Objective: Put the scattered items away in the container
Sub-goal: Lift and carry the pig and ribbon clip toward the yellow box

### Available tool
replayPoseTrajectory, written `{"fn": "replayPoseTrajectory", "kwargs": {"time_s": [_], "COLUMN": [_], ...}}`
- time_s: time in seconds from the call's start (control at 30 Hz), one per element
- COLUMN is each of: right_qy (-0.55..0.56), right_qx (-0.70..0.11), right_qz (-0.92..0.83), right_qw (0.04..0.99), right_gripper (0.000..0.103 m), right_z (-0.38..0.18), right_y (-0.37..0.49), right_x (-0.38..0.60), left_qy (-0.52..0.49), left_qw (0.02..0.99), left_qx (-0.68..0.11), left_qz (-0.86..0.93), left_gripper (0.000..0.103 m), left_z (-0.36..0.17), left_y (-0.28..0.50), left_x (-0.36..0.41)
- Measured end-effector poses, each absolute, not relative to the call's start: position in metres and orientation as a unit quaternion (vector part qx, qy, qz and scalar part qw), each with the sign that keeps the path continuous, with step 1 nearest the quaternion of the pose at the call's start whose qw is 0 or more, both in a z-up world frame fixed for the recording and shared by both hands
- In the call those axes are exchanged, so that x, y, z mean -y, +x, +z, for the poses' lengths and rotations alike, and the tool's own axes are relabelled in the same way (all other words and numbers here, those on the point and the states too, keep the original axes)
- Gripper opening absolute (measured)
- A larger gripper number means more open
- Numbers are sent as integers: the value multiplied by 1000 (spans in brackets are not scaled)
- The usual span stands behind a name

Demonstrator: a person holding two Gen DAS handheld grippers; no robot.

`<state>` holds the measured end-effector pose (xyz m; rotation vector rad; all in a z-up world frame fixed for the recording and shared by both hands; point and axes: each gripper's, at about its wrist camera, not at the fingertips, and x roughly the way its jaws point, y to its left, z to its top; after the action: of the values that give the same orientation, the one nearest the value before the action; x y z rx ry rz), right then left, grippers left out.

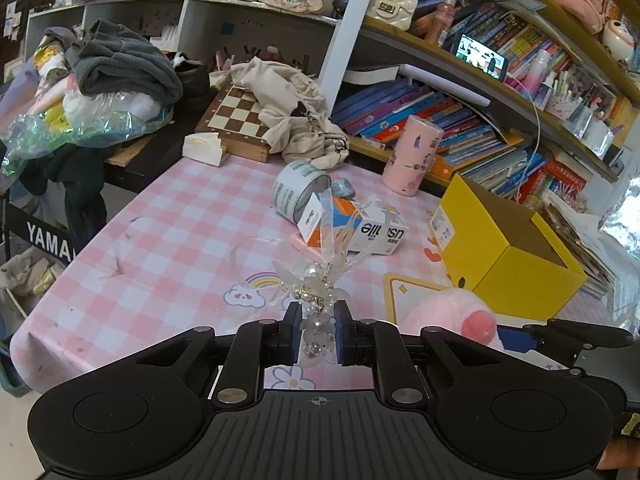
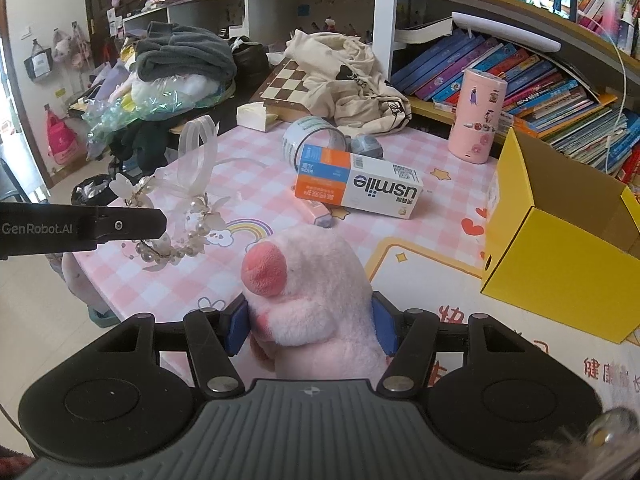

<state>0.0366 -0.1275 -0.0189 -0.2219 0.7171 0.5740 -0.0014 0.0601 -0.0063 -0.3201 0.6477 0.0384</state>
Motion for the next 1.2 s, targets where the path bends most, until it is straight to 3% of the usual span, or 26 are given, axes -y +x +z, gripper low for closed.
{"fn": "replayPoseTrajectory", "kwargs": {"time_s": [1.2], "right_qy": [-47], "right_qx": [-339], "right_qz": [161], "right_qw": [926], "right_gripper": [59], "right_z": [-16], "right_y": [-17], "right_x": [174], "left_qy": [-108], "left_qw": [937], "left_qx": [-319], "left_qz": [-96], "left_gripper": [15], "left_z": [-3], "left_y": [-16], "left_x": [-25]}}
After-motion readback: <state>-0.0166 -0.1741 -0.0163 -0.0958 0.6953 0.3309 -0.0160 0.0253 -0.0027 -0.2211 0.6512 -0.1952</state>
